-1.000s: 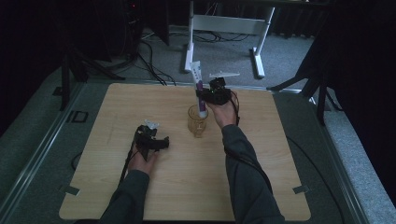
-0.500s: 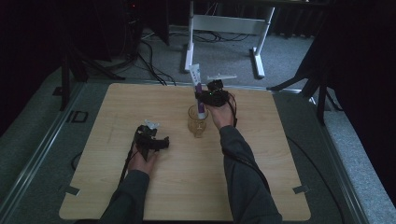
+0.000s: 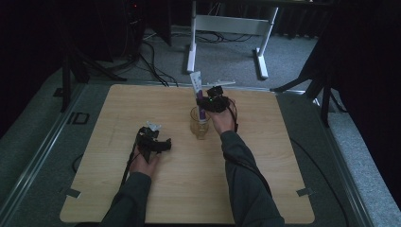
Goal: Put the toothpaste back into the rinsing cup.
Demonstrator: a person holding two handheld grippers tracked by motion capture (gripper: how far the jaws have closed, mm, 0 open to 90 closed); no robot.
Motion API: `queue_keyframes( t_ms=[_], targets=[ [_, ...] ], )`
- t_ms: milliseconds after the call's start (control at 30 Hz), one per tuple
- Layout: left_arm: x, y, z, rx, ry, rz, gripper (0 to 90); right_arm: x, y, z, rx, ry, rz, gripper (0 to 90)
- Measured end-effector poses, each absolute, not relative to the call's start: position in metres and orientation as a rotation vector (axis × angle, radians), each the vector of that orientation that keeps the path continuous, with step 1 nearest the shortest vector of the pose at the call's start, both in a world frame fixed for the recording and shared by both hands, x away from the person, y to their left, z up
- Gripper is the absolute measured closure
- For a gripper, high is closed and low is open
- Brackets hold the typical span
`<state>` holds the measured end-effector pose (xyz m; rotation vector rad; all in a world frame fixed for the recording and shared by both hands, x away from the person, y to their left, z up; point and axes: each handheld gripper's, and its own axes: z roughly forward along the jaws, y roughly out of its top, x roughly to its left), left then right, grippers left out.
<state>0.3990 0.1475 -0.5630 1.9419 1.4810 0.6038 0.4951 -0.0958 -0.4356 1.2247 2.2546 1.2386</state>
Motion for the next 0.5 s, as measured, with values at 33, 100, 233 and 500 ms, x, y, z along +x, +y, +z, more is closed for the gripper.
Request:
queue_keyframes(
  t_ms=[33,100,233,500],
  targets=[
    [0.399,0.147,-0.563,1.942,1.481,0.604,12.8,0.495,-0.096,-0.436,1.225,2.255,1.239,70.5],
    [0.399,0.148,-0.563,1.947,1.480,0.604,12.9,0.493,-0.096,-0.441,1.214,2.259,1.224,70.0],
    [0.399,0.148,-0.563,1.948,1.479,0.604,12.8,0.490,-0.097,-0.447,1.201,2.272,1.199,68.0],
    [0.399,0.148,-0.563,1.948,1.477,0.603,12.9,0.486,-0.109,-0.450,1.171,2.289,1.244,57.3]
  ],
)
